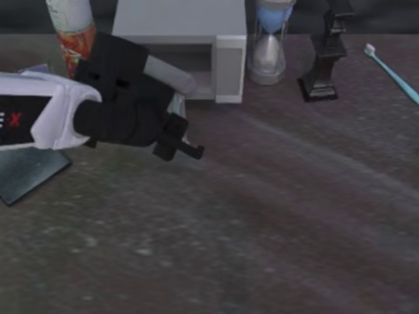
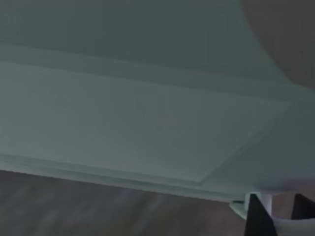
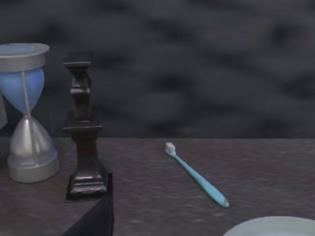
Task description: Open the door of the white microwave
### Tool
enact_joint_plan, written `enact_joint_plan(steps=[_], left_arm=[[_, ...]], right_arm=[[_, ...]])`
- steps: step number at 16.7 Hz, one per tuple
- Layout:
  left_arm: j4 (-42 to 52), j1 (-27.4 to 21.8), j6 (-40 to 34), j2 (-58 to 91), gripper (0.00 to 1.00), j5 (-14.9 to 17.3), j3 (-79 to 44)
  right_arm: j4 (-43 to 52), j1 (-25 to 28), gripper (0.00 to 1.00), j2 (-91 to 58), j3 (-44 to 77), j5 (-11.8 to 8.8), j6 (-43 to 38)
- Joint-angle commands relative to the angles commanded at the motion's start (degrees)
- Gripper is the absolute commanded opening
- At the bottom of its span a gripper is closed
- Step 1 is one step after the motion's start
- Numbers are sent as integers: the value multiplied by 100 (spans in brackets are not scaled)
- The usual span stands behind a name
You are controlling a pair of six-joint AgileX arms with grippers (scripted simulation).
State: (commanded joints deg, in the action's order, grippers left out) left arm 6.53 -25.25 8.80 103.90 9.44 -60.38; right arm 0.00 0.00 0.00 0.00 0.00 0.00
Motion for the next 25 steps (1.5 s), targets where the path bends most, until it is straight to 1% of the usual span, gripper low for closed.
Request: enact_joint_plan(steps=[6,8,17,25], left_arm=[[0,0,0,0,0,0,0],[5,-32,-6,13,0,54,32],[125,289,663,-162,0,530,179],[127,293,670,-164,0,536,180]], right_arm=[[0,0,100,0,0,0,0],[0,0,100,0,0,0,0],[0,0,100,0,0,0,0],[0,0,100,0,0,0,0]])
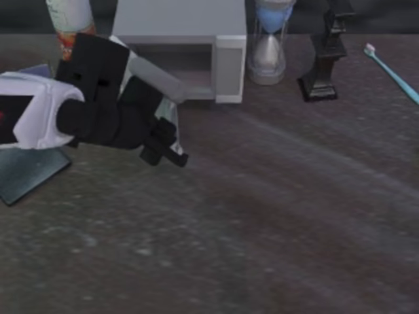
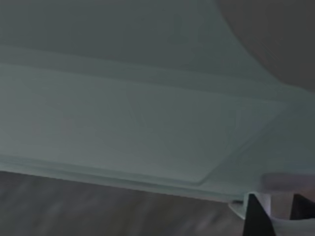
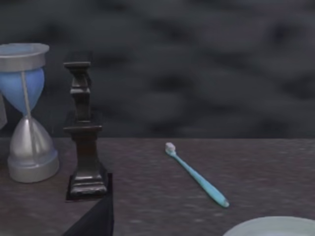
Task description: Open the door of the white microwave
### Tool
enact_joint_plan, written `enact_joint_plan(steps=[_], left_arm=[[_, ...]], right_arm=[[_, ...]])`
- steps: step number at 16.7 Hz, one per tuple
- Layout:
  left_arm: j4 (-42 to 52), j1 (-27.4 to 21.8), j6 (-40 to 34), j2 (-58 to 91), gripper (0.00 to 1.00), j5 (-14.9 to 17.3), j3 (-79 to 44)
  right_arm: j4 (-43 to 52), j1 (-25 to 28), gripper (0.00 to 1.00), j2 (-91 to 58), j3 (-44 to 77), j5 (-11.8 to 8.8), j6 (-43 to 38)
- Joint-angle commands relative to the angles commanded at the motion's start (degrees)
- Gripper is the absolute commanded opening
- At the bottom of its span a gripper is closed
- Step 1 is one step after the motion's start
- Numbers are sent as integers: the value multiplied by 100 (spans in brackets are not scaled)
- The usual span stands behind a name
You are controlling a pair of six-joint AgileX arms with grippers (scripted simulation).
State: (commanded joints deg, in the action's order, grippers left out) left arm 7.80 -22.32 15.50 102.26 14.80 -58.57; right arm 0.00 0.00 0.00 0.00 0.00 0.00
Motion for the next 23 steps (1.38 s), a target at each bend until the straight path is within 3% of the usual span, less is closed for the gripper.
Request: enact_joint_plan(steps=[17,23], left_arm=[[0,0,0,0,0,0,0],[108,120,309,-31,0,254,54]], right_arm=[[0,0,100,0,0,0,0],[0,0,100,0,0,0,0]])
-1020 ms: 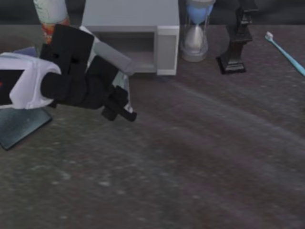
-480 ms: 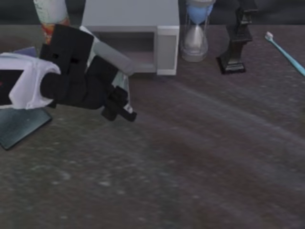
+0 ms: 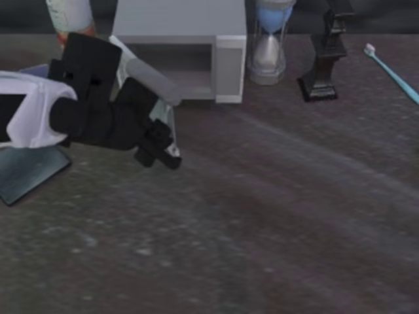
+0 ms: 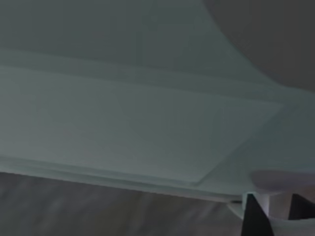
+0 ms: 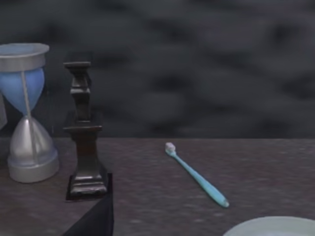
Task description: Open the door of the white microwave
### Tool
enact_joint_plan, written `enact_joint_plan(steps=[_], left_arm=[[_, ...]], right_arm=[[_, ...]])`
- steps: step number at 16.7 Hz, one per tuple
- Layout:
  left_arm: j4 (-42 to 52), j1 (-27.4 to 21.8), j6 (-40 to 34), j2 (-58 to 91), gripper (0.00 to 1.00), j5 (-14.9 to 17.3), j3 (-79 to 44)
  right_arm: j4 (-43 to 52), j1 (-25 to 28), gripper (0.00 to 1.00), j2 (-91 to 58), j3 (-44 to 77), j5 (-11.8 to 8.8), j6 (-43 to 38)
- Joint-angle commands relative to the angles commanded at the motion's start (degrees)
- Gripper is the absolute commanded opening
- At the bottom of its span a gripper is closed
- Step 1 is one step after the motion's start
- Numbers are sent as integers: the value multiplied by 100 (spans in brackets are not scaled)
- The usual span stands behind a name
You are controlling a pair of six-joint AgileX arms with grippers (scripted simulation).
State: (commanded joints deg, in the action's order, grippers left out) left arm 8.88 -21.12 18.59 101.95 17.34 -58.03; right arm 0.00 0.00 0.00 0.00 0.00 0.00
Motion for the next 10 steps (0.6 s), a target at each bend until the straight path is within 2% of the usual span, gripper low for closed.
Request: enact_joint_plan(steps=[5,10], left_arm=[[130,194,415,-67,0,276,30],[144,215,454,-74,0,304,33]], right_arm=[[0,0,100,0,0,0,0],[0,0,100,0,0,0,0]])
